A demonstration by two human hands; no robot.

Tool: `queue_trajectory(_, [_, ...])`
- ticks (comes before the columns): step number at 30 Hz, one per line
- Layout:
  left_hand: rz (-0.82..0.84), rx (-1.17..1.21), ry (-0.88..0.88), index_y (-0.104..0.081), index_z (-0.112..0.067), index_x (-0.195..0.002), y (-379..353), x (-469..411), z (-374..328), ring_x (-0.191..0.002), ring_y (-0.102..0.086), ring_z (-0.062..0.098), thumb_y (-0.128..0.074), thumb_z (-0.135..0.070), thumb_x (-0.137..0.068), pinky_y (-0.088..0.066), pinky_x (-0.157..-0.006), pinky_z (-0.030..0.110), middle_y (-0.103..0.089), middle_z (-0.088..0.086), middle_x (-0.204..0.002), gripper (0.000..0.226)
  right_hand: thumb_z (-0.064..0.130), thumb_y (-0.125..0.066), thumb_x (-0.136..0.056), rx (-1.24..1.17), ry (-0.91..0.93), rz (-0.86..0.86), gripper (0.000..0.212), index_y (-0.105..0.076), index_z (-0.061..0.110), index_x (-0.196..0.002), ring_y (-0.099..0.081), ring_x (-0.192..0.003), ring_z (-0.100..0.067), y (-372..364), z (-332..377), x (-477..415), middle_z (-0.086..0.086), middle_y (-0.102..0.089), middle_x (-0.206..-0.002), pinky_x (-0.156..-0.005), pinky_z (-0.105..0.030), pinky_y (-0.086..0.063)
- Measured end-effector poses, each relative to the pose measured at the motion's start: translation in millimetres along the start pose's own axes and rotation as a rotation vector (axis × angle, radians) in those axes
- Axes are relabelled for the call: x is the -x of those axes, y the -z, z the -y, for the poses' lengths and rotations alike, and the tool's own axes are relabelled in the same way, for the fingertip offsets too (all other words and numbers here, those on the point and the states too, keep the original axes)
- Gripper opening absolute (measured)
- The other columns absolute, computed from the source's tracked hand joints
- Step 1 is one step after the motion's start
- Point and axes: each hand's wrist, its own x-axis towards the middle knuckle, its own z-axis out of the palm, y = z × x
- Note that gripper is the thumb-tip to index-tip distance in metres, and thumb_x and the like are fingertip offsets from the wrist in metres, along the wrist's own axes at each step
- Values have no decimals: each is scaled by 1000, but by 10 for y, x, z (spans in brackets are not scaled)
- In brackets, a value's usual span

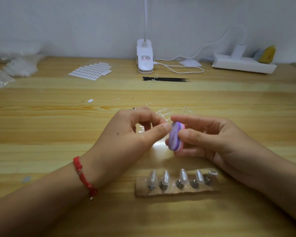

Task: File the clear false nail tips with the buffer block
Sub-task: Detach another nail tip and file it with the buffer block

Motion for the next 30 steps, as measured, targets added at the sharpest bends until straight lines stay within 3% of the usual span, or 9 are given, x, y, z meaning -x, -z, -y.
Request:
queue_trajectory(4, [41,-22,1,-69,-18,-66,5,-3,-23,-55,-45,-1,-70,-19,-83,-33,-56,8,-61,-8,-72,18,13,-85,-64,-1,10,-13,39,-77,20,-101,-74,-83,-23,8,-2,-6,-11,-75,-97,-68,-26,-59])
queue_trajectory(13, [57,-22,10,-68,-18,-64,10,-5,-56,-56,-45,0,-67,-20,-78,-34,-57,6,-59,-12,-68,15,13,-75,-68,-22,14,-65,26,-79,16,-94,-74,-78,-18,19,-4,5,-10,-76,-92,-64,-23,-58])
queue_trajectory(19, [74,-37,15,-69,-18,-64,33,-4,-51,-56,-45,0,-67,-20,-79,-34,-57,7,-59,-11,-69,15,14,-84,-63,8,-2,-39,35,-78,16,-97,-74,-80,-20,12,-3,5,-11,-76,-93,-65,-23,-57])
queue_trajectory(30, [82,-60,21,-70,-17,-65,55,-4,-69,-57,-44,0,-71,-30,-77,-34,-58,6,-61,-6,-72,17,20,-81,-60,19,-15,-21,36,-79,18,-96,-73,-77,-17,-2,3,7,-12,-76,-93,-64,-22,-57])
